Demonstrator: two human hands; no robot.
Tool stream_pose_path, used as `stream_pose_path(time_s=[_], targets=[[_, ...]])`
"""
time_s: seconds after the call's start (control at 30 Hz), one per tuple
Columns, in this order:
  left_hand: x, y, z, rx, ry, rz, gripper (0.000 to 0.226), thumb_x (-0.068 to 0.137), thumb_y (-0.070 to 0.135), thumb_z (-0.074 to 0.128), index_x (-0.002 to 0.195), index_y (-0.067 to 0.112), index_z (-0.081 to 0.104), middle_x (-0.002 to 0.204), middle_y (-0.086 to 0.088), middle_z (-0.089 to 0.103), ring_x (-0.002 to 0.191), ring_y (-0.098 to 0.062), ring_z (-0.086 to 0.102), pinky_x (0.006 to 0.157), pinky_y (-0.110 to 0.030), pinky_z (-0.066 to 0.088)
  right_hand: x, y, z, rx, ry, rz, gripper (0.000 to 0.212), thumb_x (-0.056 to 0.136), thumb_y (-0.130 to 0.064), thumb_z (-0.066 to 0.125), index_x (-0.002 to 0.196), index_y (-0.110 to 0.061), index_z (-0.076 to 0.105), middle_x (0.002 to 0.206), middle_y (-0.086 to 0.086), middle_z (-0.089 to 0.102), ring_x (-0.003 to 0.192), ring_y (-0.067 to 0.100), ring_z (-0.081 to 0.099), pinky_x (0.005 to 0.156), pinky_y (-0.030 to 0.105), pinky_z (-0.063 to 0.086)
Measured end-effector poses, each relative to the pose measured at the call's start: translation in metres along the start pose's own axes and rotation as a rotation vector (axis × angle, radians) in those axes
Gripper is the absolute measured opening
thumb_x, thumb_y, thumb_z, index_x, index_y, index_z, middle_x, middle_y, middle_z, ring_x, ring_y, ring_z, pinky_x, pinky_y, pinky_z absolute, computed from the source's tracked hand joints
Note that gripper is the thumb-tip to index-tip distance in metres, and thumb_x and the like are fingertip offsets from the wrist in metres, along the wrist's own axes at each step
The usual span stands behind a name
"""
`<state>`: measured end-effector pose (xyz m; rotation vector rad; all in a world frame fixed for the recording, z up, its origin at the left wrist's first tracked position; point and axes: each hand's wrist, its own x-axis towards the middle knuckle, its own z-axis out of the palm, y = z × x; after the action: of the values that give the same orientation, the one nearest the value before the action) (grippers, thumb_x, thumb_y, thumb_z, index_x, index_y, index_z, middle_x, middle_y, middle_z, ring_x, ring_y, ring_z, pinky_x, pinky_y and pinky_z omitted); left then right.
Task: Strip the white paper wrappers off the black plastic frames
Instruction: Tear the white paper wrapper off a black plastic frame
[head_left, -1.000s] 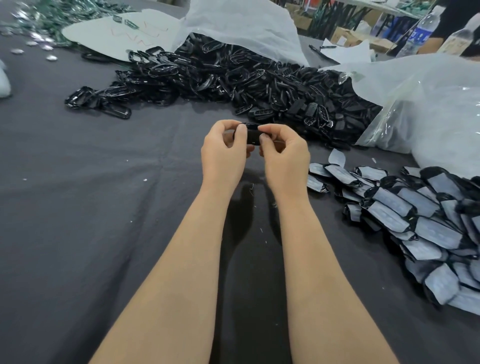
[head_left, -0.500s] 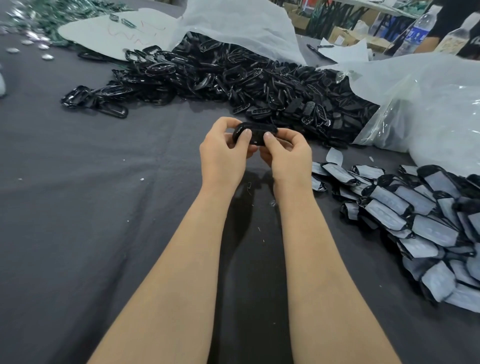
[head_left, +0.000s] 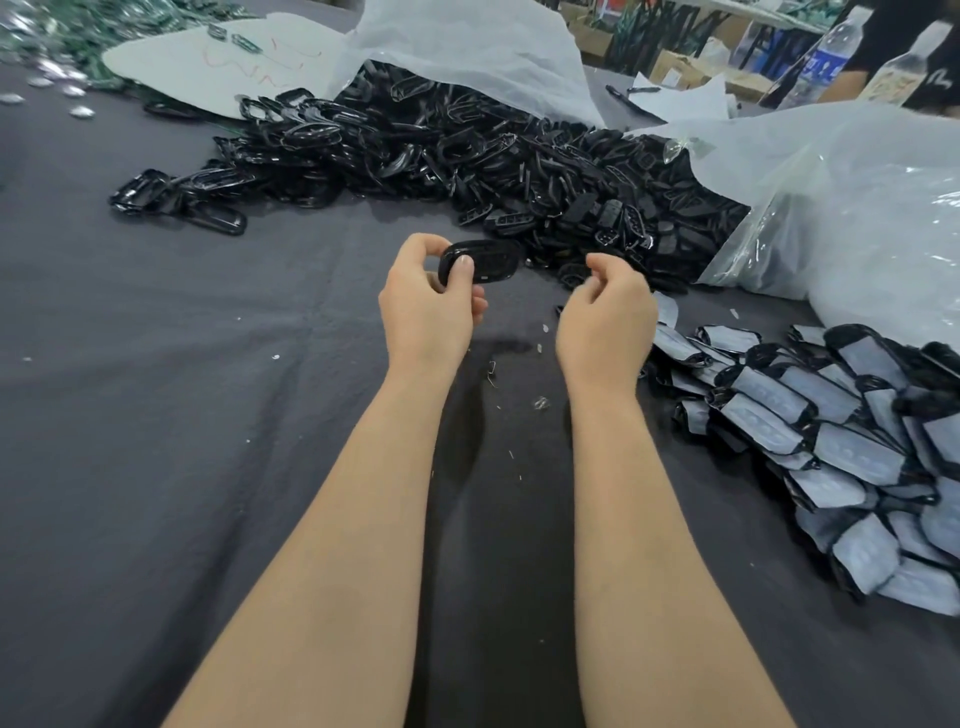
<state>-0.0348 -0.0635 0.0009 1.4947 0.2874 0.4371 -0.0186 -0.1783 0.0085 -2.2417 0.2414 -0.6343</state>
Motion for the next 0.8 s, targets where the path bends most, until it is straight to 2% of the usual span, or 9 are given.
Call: stream_pose_path(time_s=[0.1, 0.2, 0.27, 0.33, 0.4, 0.5, 0.63, 0.8], targets=[[0.001, 0.000, 0.000, -0.029, 0.031, -0.023, 0.010, 0.096, 0.009, 0.052, 0.095, 0.019, 0.051, 0.065, -0.002, 0.059, 0.048, 0.000, 0.056, 0.054, -0.015, 0.049, 0.004, 0.004, -0.008, -0.142, -0.032, 0.072, 0.038, 0.092, -0.006, 0.041, 0.120, -0.016, 0.064, 0.119, 0.006, 0.064, 0.120, 0.025, 0.048, 0.102, 0.037, 0.038], [0.001, -0.001, 0.001, -0.048, 0.032, -0.035, 0.008, 0.095, 0.009, 0.052, 0.097, 0.016, 0.052, 0.065, -0.001, 0.059, 0.047, 0.000, 0.056, 0.053, -0.016, 0.049, 0.009, 0.003, -0.017, -0.293, -0.132, 0.168, 0.030, 0.092, -0.020, 0.050, 0.120, -0.025, 0.062, 0.124, 0.003, 0.059, 0.125, 0.027, 0.041, 0.103, 0.040, 0.031], [0.001, 0.000, 0.001, -0.054, 0.025, -0.036, 0.007, 0.095, 0.009, 0.052, 0.097, 0.016, 0.052, 0.064, -0.001, 0.059, 0.046, 0.000, 0.056, 0.053, -0.016, 0.049, 0.012, 0.004, -0.025, -0.398, -0.259, 0.223, 0.032, 0.089, -0.029, 0.059, 0.121, -0.027, 0.061, 0.132, 0.005, 0.052, 0.129, 0.031, 0.037, 0.103, 0.043, 0.029], [0.001, 0.000, 0.002, -0.047, 0.017, -0.032, 0.007, 0.095, 0.009, 0.052, 0.096, 0.016, 0.052, 0.064, -0.001, 0.060, 0.046, -0.001, 0.055, 0.052, -0.016, 0.048, 0.012, 0.006, -0.029, -0.479, -0.389, 0.227, 0.035, 0.087, -0.031, 0.064, 0.121, -0.024, 0.061, 0.134, 0.007, 0.049, 0.129, 0.033, 0.037, 0.103, 0.042, 0.032], [0.001, 0.001, 0.003, -0.042, 0.015, -0.030, 0.008, 0.095, 0.009, 0.053, 0.094, 0.017, 0.052, 0.064, -0.001, 0.060, 0.047, -0.001, 0.056, 0.051, -0.016, 0.048, 0.011, 0.007, -0.025, -0.500, -0.458, 0.156, 0.036, 0.087, -0.028, 0.065, 0.121, -0.020, 0.061, 0.133, 0.008, 0.052, 0.126, 0.032, 0.043, 0.103, 0.038, 0.037], [0.000, 0.002, 0.003, -0.038, 0.019, -0.025, 0.008, 0.095, 0.010, 0.052, 0.094, 0.018, 0.052, 0.064, -0.001, 0.060, 0.046, 0.001, 0.056, 0.051, -0.015, 0.048, 0.009, 0.007, -0.017, -0.427, -0.436, 0.042, 0.028, 0.088, -0.025, 0.064, 0.115, -0.016, 0.066, 0.126, 0.011, 0.059, 0.120, 0.027, 0.051, 0.102, 0.035, 0.041], [0.001, 0.002, 0.002, -0.042, 0.023, -0.023, 0.009, 0.095, 0.010, 0.053, 0.092, 0.019, 0.052, 0.064, 0.000, 0.060, 0.046, 0.001, 0.056, 0.051, -0.014, 0.048, 0.005, 0.006, -0.010, -0.206, -0.323, 0.008, 0.026, 0.089, -0.014, 0.058, 0.113, -0.017, 0.068, 0.123, 0.008, 0.061, 0.115, 0.021, 0.054, 0.093, 0.022, 0.036], [0.001, 0.000, 0.003, -0.025, 0.032, -0.014, 0.006, 0.095, 0.012, 0.053, 0.096, 0.017, 0.052, 0.064, 0.001, 0.061, 0.048, 0.002, 0.057, 0.053, -0.014, 0.049, -0.007, -0.002, 0.005, -0.036, -0.368, -0.139, 0.028, 0.091, -0.007, 0.053, 0.117, -0.010, 0.062, 0.118, 0.009, 0.061, 0.110, 0.019, 0.054, 0.080, 0.012, 0.030]])
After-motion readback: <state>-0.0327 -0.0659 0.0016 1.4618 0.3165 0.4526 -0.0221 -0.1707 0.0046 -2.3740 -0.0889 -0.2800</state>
